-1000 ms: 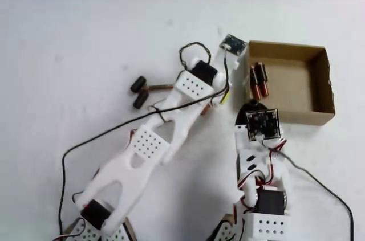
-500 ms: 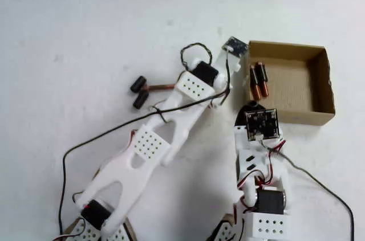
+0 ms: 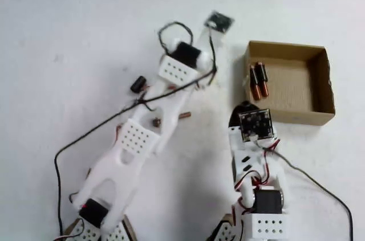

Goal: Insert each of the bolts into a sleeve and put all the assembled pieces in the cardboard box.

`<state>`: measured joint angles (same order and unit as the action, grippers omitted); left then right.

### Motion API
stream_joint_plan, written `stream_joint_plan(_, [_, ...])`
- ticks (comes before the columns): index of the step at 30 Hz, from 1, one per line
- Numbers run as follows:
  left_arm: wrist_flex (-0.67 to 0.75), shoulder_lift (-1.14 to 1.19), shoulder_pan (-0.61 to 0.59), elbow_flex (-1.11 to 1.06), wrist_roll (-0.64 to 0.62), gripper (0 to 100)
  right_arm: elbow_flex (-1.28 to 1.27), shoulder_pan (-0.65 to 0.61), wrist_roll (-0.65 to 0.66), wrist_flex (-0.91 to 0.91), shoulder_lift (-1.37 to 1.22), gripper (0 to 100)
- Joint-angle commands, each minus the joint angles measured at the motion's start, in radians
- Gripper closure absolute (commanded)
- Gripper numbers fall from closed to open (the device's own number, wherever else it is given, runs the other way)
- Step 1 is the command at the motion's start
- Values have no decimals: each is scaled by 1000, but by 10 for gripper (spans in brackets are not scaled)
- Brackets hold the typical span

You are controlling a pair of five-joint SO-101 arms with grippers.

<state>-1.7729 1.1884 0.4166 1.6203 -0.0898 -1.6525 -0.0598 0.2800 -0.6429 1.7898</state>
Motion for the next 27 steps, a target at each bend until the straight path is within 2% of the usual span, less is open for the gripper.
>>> stream_joint_plan(1, [-8,-180,-36,48,8,976,9,-16,2,25,12,981])
stream_joint_plan(8, [-17,-348,-48,41,8,977,9,-148,2,25,12,981])
stream_joint_plan(13, [-20,-427,-48,38,9,977,8,-182,2,24,10,981])
stream_joint_plan(16, [-20,-481,-48,0,91,977,-12,-189,2,27,12,981])
stream_joint_plan(27, [-14,-886,-48,-517,123,977,-23,-242,-8,25,12,981])
